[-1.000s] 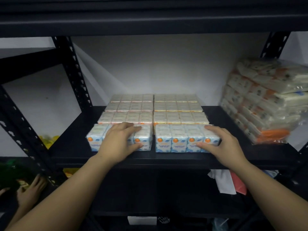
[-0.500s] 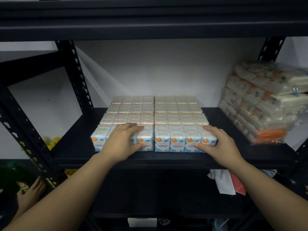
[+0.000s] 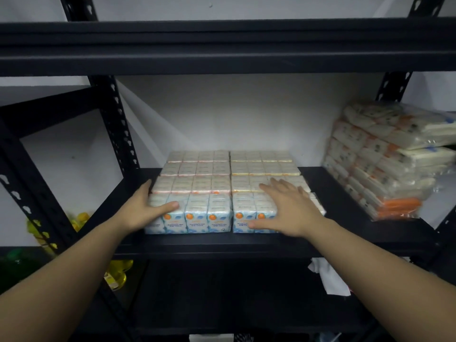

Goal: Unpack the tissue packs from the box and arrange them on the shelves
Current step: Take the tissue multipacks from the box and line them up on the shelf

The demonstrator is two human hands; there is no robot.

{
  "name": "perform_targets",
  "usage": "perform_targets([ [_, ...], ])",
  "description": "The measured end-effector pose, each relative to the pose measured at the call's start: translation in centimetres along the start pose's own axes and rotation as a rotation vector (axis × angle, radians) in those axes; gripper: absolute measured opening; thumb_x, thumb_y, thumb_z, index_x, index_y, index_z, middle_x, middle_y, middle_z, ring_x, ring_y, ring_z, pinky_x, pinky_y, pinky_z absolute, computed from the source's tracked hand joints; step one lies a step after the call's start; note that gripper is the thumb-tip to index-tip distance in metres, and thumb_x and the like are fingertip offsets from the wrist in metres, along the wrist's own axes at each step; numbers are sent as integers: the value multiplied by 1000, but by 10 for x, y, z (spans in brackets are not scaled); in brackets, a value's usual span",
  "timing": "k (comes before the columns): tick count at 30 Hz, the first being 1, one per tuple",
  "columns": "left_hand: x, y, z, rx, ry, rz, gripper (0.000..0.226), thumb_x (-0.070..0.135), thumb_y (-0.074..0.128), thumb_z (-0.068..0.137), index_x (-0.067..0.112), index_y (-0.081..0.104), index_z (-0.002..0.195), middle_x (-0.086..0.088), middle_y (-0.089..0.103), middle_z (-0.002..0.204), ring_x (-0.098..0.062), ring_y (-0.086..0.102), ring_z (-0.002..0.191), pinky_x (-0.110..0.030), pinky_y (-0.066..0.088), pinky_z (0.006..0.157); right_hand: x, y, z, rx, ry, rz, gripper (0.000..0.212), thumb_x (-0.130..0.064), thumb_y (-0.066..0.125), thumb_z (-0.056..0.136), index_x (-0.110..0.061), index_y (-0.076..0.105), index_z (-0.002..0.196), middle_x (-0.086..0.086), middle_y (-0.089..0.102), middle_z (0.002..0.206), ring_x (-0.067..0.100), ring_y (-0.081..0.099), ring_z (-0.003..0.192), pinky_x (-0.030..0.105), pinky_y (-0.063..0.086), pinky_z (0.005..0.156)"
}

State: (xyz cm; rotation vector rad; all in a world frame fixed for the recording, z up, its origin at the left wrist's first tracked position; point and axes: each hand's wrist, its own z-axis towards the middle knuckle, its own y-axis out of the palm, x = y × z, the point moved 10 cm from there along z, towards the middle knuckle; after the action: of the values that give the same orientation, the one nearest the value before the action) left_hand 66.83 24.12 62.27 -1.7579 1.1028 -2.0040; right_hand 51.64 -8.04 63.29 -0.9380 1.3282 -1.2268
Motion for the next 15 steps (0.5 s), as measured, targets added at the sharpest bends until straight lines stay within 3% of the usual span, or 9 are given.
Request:
perform_targets([
  [2, 4, 9, -1, -33, 13, -103, 115, 59, 87, 67, 19, 30, 159, 22, 61, 112, -1, 63, 95, -22, 49, 83, -16, 8, 14, -46, -29, 9, 126, -102, 48, 62, -36, 12, 164, -3, 5, 174, 19, 5, 159, 56, 5, 127],
  [3, 4, 9, 1, -24, 28, -117, 101, 55, 87, 69, 25, 38, 153, 21, 64, 108, -1, 66, 93, -26, 54, 86, -22, 13, 20, -68, -39, -5, 128, -103, 46, 62, -35, 10, 165, -3, 4, 174, 20, 4, 160, 57, 4, 127],
  [6, 0, 8, 4, 2, 31, -197, 92, 70, 90, 56, 35, 53, 133, 11, 74, 117, -9, 74, 102, -47, 58, 99, -27, 19, 30, -105, -40, -26, 130, -104, 42, 62, -33, 8, 165, -4, 2, 174, 21, 1, 160, 58, 2, 127],
  [9, -2, 8, 5, 45, 53, -222, 100, 67, 89, 57, 35, 47, 142, 8, 68, 131, -14, 69, 113, -48, 53, 106, -26, 19, 31, -107, -48, -19, 126, -102, 42, 66, -33, 7, 165, -4, 2, 174, 22, 1, 160, 58, 3, 127],
  [12, 5, -1, 4, 153, 141, 40, 119, 76, 79, 67, 31, 24, 163, -3, 39, 164, -29, 43, 146, -54, 38, 117, -25, 18, 26, -105, -70, -40, 127, -101, 49, 64, -36, 7, 165, -2, 0, 174, 23, 0, 160, 58, 2, 127],
  [15, 30, 8, 6, 146, 347, 436, 119, 101, 52, 65, 40, 22, 163, -1, 23, 172, -30, 20, 158, -63, 14, 126, -20, 15, 26, -70, -47, -79, 130, -102, 51, 57, -42, 5, 163, 2, 0, 174, 27, -2, 160, 60, 0, 126],
])
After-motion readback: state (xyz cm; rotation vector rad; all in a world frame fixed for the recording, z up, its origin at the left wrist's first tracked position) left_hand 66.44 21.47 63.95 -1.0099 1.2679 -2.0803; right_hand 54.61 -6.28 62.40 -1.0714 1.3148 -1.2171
